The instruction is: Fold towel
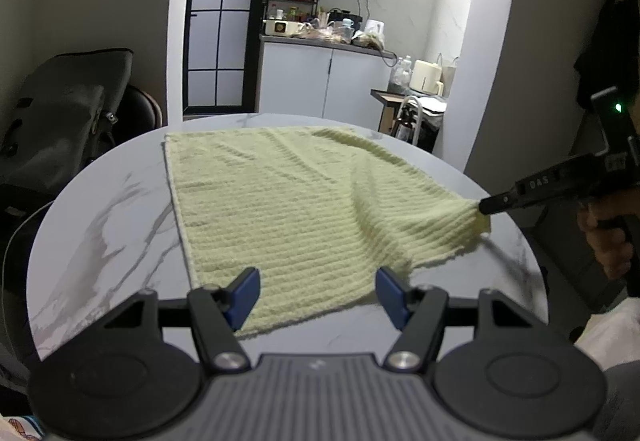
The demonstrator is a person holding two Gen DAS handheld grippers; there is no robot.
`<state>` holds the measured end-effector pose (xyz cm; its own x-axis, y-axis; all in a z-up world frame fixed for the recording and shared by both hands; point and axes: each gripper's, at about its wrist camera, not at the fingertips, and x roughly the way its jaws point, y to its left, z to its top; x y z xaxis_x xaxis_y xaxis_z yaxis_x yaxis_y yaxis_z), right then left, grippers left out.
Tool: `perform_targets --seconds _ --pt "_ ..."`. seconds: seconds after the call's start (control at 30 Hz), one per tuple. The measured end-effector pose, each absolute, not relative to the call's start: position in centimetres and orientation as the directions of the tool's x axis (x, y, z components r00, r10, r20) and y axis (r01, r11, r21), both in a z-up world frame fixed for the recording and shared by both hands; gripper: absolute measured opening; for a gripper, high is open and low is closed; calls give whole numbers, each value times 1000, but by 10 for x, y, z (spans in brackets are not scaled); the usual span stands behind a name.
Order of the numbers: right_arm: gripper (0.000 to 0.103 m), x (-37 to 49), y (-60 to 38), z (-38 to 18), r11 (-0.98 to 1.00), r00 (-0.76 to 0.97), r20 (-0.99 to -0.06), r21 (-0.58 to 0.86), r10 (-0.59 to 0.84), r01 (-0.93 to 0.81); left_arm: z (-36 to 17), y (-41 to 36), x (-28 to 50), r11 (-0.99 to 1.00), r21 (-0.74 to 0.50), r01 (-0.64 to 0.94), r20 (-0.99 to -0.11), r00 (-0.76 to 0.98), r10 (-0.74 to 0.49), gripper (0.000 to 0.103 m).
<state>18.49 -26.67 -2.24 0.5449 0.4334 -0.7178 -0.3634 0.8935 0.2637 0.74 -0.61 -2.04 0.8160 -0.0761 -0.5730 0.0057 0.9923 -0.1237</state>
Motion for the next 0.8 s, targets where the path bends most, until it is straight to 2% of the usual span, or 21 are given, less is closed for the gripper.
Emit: perform_targets --seconds 0.73,0.77,0.8 --pt "8 168 -275 -22 897 536 -727 277 429 -343 -30 19 9 991 -130 -39 -590 806 -46 67" --pt "10 166 -274 -23 897 534 -729 275 429 -345 -31 20 9 991 -130 -42 -591 805 -43 67" --pt "16 165 -273 -24 897 532 -730 273 428 -346 -32 21 9 990 -130 -46 -593 804 -40 67"
